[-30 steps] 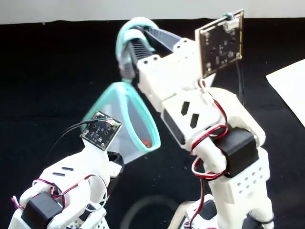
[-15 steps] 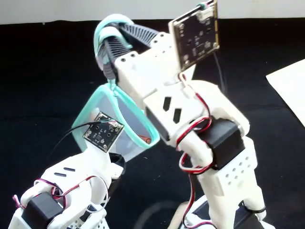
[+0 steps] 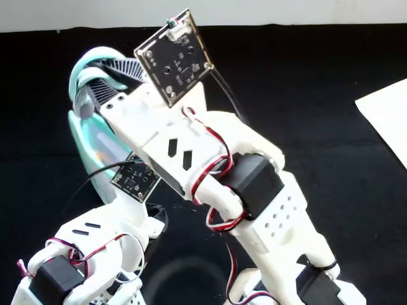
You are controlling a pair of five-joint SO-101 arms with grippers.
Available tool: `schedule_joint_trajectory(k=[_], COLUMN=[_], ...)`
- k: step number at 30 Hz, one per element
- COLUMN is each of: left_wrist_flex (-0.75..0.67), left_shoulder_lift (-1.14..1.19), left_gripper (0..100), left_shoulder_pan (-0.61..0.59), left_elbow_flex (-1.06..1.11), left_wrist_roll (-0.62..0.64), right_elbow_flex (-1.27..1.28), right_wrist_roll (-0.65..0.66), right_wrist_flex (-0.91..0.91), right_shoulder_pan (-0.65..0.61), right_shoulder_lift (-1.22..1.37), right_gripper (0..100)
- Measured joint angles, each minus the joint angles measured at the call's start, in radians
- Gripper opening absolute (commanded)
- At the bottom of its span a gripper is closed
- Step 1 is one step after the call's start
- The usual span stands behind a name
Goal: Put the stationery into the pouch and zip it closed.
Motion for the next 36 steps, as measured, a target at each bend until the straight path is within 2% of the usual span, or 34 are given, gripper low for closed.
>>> schedule_joint_trajectory(k=[4,7,13,17,24,31,36], left_wrist_flex=[0.006,0.081,0.272,0.302,0.304,0.304,0.262], left_shoulder_lift=[-0.020,-0.072,-0.129,-0.138,-0.140,-0.140,-0.140], left_gripper=[1,1,1,1,1,1,1], left_shoulder_pan=[0.002,0.018,0.020,0.003,-0.106,-0.224,-0.354], left_elbow_flex=[0.000,-0.048,-0.376,-0.585,-0.764,-0.769,-0.706], left_wrist_roll=[0.000,0.000,-0.005,-0.077,-0.097,-0.097,-0.101], right_elbow_flex=[0.000,0.000,0.000,0.000,0.000,0.000,0.000], right_wrist_roll=[0.000,0.000,0.000,0.000,0.000,0.000,0.002], right_wrist_flex=[0.000,0.000,0.000,0.000,0.051,0.120,0.132], right_shoulder_pan=[-0.002,-0.002,-0.002,-0.002,-0.034,-0.077,-0.104], right_shoulder_lift=[0.000,0.006,0.006,0.006,0.006,0.006,0.006], right_gripper=[0.7,0.7,0.7,0.7,0.7,0.7,0.7])
